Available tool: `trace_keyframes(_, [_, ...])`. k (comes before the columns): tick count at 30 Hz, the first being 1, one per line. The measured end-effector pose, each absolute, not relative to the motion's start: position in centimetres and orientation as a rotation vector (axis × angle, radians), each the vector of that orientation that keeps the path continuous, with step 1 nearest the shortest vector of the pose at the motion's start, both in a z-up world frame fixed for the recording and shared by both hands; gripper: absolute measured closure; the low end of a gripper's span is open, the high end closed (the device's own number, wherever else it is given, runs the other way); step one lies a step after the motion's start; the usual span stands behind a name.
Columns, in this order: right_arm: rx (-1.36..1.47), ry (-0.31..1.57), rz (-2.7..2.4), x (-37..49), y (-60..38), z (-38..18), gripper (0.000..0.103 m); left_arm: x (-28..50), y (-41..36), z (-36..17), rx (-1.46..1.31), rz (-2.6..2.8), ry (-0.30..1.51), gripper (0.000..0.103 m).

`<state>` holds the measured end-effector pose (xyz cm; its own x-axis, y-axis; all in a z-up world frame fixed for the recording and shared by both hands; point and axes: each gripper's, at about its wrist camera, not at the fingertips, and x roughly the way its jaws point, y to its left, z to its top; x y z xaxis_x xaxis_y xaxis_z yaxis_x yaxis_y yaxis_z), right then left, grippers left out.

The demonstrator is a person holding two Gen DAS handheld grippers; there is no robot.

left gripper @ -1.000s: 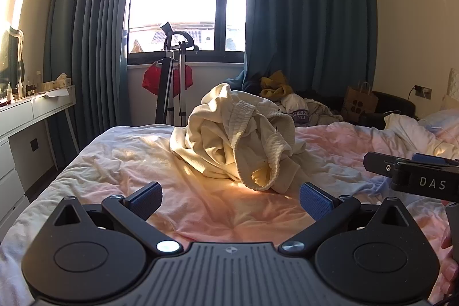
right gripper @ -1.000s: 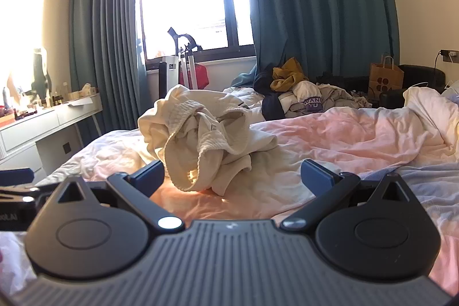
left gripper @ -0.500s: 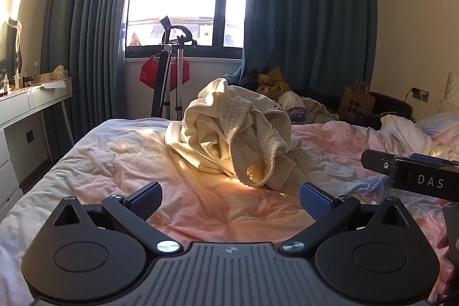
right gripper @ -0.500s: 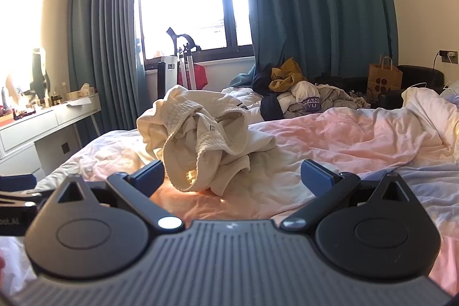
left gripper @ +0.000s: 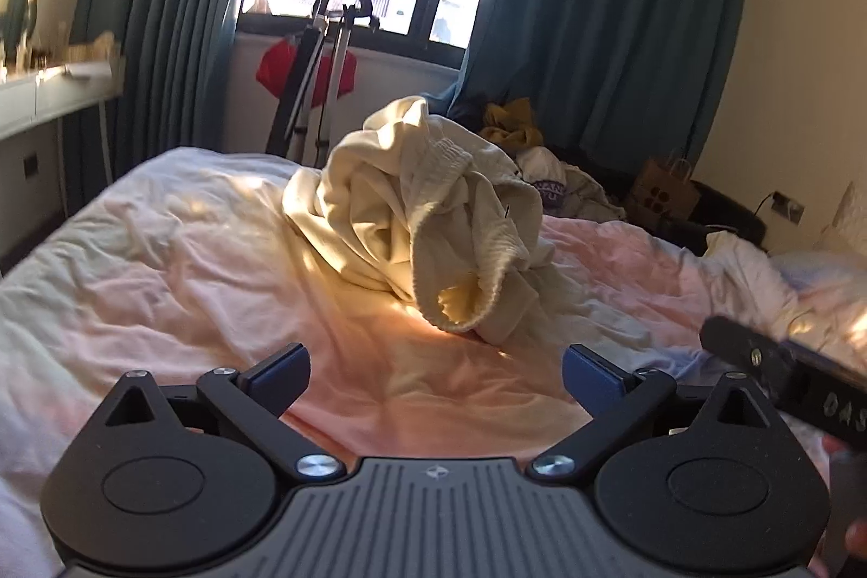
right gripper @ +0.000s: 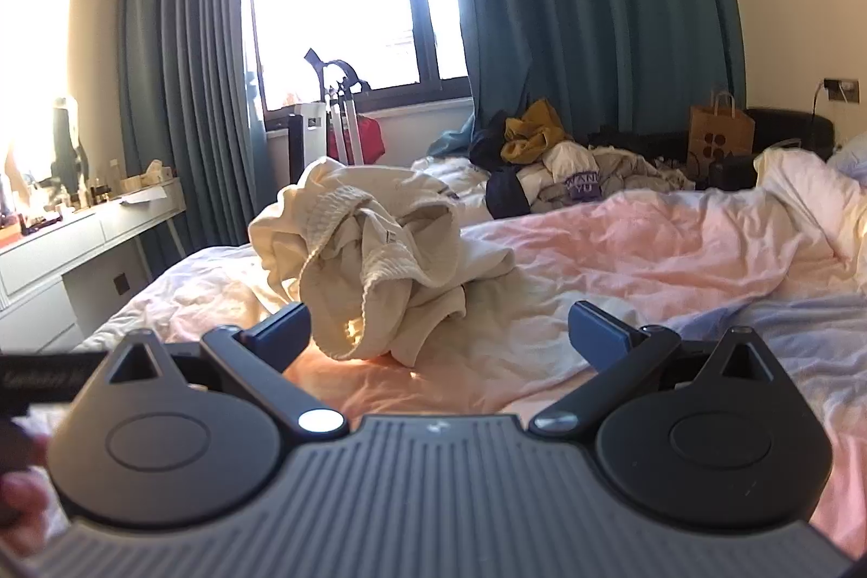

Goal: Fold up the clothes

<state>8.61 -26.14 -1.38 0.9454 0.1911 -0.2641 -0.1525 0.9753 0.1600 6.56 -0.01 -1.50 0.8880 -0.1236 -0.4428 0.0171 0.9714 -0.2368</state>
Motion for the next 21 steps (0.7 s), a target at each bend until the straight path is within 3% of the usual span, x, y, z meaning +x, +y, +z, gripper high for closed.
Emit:
trace_keyframes(13, [0.268,0.384,0.17,10.3,-27.9,-3.1,0.0,18.9,1.7,-7.8,-0.542,-0.048,0.624,0.004])
trace_keyframes(21, [0.352,0.413,0.168,12.8,-29.2,-4.8,0.0,25.6,3.3,-12.2,-0.758,-0.01,0.648,0.016])
